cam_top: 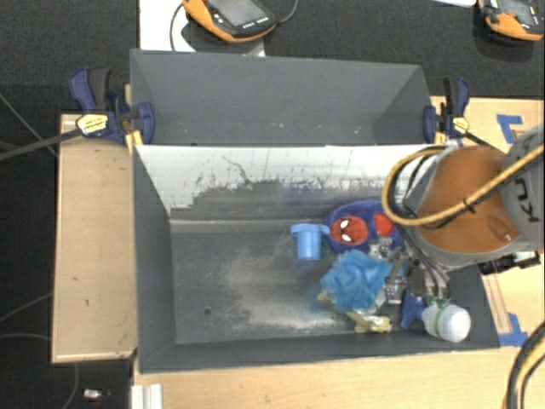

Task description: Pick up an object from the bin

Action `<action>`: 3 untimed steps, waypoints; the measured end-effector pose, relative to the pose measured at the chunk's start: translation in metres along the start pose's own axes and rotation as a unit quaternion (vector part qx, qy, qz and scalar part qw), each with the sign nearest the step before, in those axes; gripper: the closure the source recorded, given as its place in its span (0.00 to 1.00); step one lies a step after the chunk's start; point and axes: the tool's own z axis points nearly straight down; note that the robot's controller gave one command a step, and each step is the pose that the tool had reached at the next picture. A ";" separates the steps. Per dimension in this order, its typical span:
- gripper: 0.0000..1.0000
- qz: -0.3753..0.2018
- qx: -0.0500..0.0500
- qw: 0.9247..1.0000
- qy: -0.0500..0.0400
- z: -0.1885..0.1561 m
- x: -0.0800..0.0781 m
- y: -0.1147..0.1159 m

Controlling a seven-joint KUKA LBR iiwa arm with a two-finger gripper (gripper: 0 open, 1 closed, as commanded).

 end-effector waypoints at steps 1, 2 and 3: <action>0.00 0.037 -0.001 0.999 -0.006 0.067 0.004 0.014; 0.00 0.069 0.000 0.998 -0.004 0.015 0.002 -0.004; 0.00 0.039 -0.001 0.999 -0.003 0.063 0.005 0.012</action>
Offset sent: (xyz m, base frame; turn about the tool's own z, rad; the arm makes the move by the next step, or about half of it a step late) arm -0.0033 -0.0029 -0.0173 0.1386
